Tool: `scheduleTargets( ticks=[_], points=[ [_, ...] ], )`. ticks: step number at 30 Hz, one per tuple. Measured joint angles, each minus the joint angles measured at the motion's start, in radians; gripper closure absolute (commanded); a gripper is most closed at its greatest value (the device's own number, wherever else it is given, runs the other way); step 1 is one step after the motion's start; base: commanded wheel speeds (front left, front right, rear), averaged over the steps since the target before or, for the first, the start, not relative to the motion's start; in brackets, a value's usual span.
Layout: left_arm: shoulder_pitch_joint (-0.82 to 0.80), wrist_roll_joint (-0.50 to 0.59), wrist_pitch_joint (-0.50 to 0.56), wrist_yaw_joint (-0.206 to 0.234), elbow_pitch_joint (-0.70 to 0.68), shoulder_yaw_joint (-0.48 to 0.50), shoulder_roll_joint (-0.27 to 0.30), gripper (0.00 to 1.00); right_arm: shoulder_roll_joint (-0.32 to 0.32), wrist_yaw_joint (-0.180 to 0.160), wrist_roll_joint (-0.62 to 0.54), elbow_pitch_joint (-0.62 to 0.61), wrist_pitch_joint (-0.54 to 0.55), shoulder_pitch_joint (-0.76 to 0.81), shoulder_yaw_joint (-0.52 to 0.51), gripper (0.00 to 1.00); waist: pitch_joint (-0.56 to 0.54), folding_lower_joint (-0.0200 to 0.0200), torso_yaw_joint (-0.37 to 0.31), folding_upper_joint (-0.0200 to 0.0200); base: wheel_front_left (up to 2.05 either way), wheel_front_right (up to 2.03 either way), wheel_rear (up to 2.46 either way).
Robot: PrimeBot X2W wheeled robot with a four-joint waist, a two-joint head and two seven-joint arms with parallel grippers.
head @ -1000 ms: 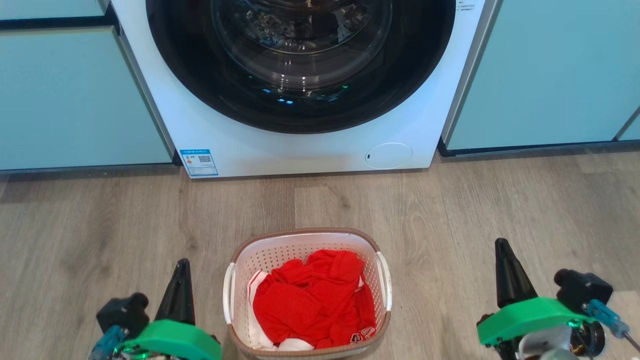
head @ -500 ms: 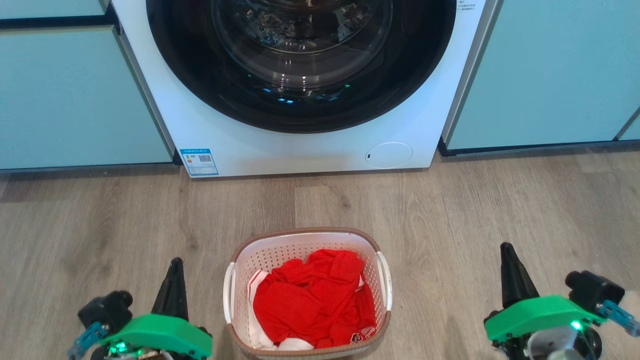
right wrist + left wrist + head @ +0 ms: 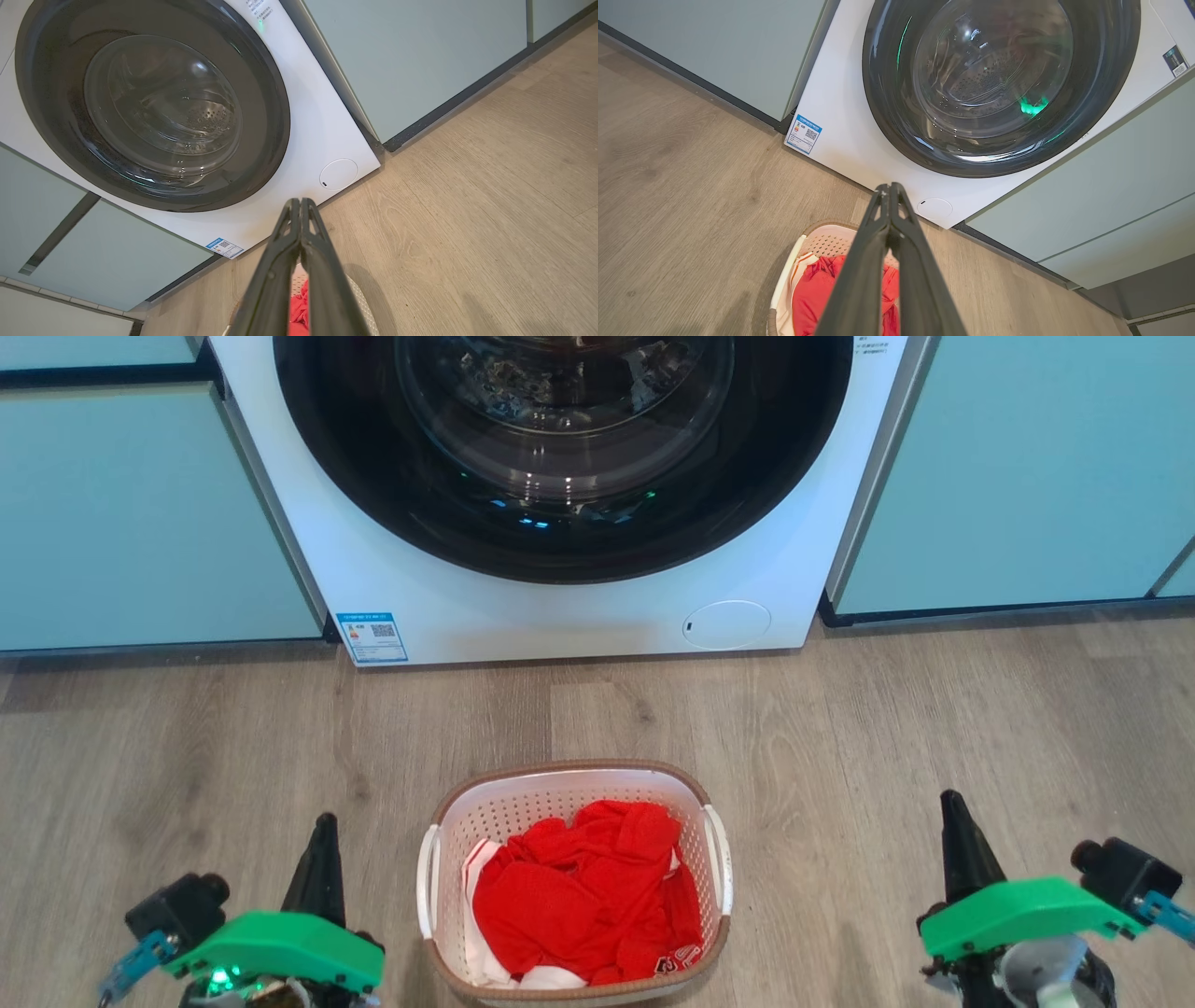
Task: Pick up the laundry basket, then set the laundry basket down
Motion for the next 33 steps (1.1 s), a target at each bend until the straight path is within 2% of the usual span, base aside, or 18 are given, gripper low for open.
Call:
scheduleTargets(
  ticks=[33],
  points=[
    [-0.045,-0.351,0.091,-0.036,0.026,0.060,0.002,1.00,-0.007,0.000,0.328,0.036,0.088,-0.033,-0.057,1.00,0.004,0.0000,0.002,0.0000,0.00,0.00,0.00]
  ],
)
